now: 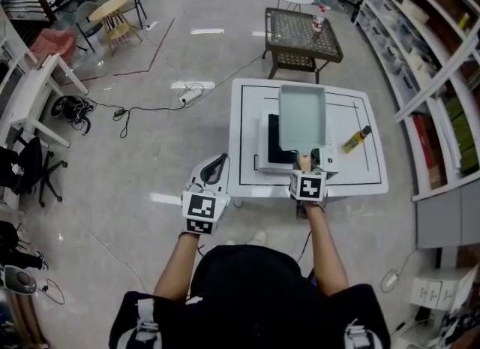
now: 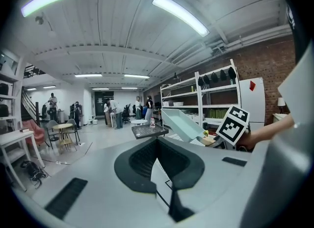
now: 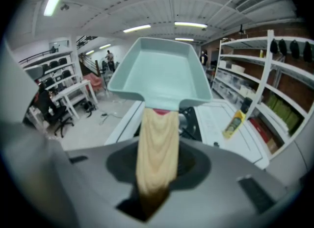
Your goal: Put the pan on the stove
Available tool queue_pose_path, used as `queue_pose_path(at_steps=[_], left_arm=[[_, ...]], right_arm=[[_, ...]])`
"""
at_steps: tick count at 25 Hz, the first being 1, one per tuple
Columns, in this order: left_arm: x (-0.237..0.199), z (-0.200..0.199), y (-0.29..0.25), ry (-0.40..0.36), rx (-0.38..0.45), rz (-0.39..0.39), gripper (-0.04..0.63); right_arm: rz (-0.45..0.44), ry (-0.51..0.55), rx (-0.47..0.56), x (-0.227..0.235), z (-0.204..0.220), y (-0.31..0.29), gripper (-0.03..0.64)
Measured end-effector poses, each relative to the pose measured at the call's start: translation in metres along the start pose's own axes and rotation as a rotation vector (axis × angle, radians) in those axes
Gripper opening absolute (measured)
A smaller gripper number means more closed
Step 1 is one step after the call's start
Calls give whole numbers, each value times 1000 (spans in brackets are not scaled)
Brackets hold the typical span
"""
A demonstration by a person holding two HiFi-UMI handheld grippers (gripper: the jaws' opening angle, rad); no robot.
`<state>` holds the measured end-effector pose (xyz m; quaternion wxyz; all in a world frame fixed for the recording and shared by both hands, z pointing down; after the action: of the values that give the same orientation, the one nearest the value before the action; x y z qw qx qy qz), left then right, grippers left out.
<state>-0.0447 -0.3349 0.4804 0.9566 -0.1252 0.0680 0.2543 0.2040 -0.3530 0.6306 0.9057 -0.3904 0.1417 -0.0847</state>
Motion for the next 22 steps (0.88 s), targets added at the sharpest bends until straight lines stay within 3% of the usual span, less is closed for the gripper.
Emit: queue_pose_path(at_steps=[5, 9, 22], left_arm=[[-4, 2, -1, -2, -7, -27, 25], [-7, 6, -3, -5, -17, -41, 25], [-21, 11, -4, -13, -35, -68, 25]], right_arm=[[-41, -7, -48, -2, 12, -27, 127], [-33, -40, -187, 1, 41, -36, 127], [4, -26, -293, 1, 65, -65, 129]])
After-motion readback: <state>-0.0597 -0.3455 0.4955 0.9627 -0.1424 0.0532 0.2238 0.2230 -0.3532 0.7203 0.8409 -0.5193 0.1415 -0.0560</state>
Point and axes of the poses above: the fingertips, and each gripper's own axes: y backward along the fingers, x to its right, z out of its underside, the point moved 1 cm from there along y, backward along the fingers, and after that the axes turned 15 degrees about y, right-handed, at the moved point
